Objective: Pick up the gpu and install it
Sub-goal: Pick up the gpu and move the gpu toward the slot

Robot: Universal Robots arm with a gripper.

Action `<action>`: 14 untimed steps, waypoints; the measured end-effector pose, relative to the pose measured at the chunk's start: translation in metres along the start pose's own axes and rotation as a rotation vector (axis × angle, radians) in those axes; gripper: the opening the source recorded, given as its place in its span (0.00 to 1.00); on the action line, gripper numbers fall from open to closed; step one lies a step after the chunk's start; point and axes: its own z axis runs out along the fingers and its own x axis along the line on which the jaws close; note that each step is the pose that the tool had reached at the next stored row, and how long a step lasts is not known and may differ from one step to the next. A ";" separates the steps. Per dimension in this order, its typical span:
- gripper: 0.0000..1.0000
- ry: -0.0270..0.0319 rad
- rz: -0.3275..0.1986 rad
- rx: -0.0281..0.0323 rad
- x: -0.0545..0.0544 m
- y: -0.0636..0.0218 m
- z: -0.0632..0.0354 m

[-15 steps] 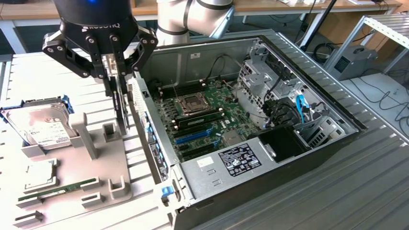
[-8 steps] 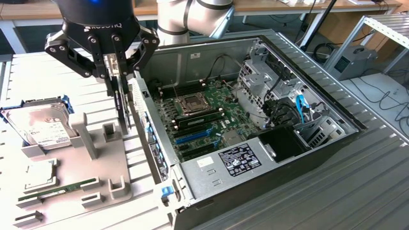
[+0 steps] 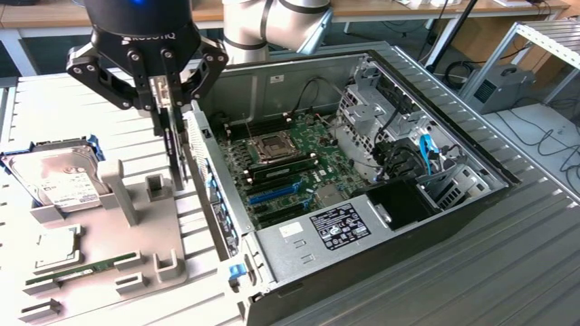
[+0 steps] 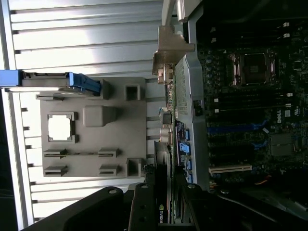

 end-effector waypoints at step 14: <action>0.26 -0.0001 0.000 -0.0001 -0.003 0.0002 0.0002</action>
